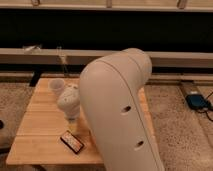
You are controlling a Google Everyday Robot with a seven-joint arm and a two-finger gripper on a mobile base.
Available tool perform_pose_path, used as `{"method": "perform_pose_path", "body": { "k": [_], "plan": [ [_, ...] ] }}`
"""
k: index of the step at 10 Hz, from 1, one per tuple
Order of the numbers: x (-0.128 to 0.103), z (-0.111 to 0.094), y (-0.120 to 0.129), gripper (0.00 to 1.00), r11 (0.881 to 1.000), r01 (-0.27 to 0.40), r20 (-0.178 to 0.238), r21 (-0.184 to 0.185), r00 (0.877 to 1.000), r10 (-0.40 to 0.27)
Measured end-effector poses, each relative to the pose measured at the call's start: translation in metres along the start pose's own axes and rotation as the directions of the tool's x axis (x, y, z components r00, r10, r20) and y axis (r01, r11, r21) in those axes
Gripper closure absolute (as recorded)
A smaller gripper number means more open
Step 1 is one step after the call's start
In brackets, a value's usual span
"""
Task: Push the eraser across the table
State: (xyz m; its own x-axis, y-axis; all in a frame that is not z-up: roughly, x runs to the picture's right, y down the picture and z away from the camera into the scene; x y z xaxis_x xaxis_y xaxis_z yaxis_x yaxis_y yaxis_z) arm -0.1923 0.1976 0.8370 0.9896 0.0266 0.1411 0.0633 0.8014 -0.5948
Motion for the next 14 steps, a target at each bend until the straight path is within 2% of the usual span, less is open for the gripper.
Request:
{"method": "perform_pose_path", "body": {
  "k": [3, 5, 7, 10, 14],
  "plan": [
    [-0.012, 0.009, 0.02, 0.2, 0.997, 0.049, 0.021, -0.061, 0.999, -0.048],
    [-0.028, 0.015, 0.045, 0.2, 0.988, 0.11, 0.036, -0.11, 0.994, -0.107],
    [-0.036, 0.015, 0.061, 0.2, 0.979, 0.145, 0.053, -0.142, 0.989, -0.139],
    [-0.031, 0.012, 0.07, 0.2, 0.973, 0.147, 0.06, -0.176, 0.989, -0.138],
    [0.004, 0.004, 0.095, 0.2, 0.966, 0.099, 0.039, -0.238, 0.995, -0.092]
  ]
}}
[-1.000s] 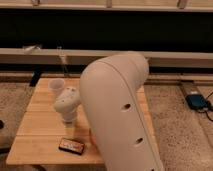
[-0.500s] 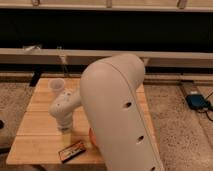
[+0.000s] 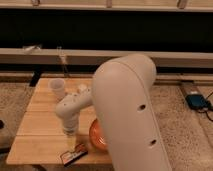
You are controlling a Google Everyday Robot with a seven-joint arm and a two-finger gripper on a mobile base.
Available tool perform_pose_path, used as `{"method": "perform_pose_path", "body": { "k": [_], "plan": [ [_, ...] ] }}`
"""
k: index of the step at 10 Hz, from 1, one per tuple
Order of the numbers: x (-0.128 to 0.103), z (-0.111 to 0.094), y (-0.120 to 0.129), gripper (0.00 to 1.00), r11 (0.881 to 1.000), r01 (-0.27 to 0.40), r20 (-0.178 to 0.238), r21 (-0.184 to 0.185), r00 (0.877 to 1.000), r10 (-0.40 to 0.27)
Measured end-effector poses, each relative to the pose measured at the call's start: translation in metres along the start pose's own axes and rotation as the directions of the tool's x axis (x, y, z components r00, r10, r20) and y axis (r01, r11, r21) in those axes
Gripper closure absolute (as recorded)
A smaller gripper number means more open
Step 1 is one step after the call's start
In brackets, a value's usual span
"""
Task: Push the eraser across the table
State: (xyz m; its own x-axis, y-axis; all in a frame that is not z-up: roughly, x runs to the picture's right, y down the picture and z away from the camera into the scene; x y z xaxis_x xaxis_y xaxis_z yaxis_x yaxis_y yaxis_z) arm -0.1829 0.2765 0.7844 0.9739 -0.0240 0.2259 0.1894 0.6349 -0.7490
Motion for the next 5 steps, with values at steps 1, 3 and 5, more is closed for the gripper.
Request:
{"method": "perform_pose_path", "body": {
  "k": [1, 3, 5],
  "plan": [
    [0.0063, 0.0017, 0.0069, 0.2, 1.0, -0.007, -0.008, -0.014, 1.0, 0.007],
    [0.0087, 0.0049, 0.0148, 0.2, 0.999, -0.02, -0.017, -0.029, 1.0, 0.019],
    [0.0099, 0.0054, 0.0163, 0.2, 0.999, -0.024, -0.019, -0.031, 1.0, 0.023]
  ]
}}
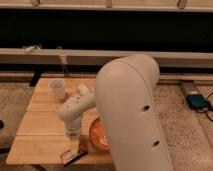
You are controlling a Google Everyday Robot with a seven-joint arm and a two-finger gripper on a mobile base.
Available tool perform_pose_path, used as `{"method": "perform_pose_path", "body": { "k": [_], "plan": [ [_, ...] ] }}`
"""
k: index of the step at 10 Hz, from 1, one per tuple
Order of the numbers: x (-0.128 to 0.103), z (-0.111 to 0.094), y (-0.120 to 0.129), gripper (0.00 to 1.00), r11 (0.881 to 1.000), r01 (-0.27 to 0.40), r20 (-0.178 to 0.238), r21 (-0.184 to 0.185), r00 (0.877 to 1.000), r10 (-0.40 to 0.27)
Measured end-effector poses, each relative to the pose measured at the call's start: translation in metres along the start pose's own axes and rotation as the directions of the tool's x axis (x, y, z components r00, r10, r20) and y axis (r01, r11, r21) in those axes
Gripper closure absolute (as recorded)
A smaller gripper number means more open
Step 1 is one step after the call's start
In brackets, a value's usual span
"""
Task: Push the eraser across the table
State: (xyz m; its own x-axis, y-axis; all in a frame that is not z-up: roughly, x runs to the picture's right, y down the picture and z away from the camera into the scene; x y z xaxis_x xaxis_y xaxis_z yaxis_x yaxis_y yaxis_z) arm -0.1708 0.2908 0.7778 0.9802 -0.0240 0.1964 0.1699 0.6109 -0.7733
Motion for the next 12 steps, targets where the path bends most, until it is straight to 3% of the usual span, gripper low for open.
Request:
{"method": "perform_pose_path", "body": {
  "k": [12],
  "plan": [
    [0.0027, -0.0023, -0.0006, 0.2, 1.0, -0.004, -0.003, 0.0, 1.0, 0.004]
  ]
}}
